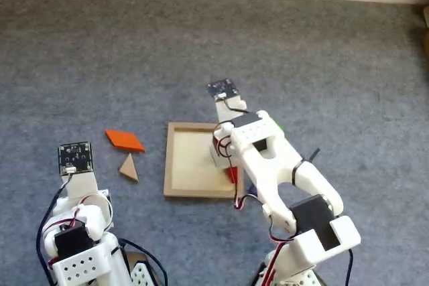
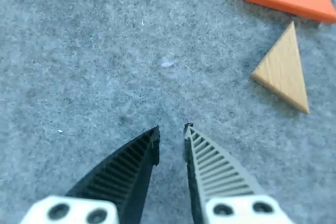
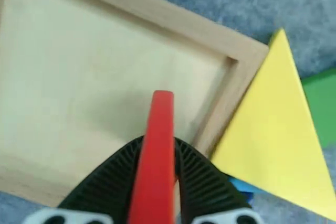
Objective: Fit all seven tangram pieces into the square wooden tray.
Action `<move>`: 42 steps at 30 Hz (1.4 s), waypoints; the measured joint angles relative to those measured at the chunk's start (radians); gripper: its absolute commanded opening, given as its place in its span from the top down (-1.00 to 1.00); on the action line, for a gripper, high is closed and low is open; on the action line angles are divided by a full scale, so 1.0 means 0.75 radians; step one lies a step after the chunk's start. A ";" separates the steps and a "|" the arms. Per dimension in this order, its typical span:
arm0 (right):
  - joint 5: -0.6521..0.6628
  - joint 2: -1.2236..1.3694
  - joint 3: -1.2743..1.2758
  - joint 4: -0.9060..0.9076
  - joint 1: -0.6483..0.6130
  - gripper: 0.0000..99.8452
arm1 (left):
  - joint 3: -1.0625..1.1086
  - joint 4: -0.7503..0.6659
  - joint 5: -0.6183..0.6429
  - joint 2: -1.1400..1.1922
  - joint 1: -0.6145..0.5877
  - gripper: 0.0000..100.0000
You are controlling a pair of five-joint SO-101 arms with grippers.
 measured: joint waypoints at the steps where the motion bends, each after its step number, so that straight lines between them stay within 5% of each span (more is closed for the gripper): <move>1: 0.002 -0.033 0.000 0.041 0.002 0.99 | 0.000 0.000 0.000 0.000 0.000 0.82; 12: -0.043 -0.321 0.000 0.102 -0.135 0.99 | 0.000 0.000 0.000 0.000 0.076 0.82; 25: -0.063 -0.004 -0.049 0.100 -0.205 0.76 | 0.000 0.000 0.000 0.000 0.106 0.82; 42: -0.063 -0.002 -0.231 0.301 -0.190 0.74 | 0.000 0.000 0.000 0.000 0.023 0.82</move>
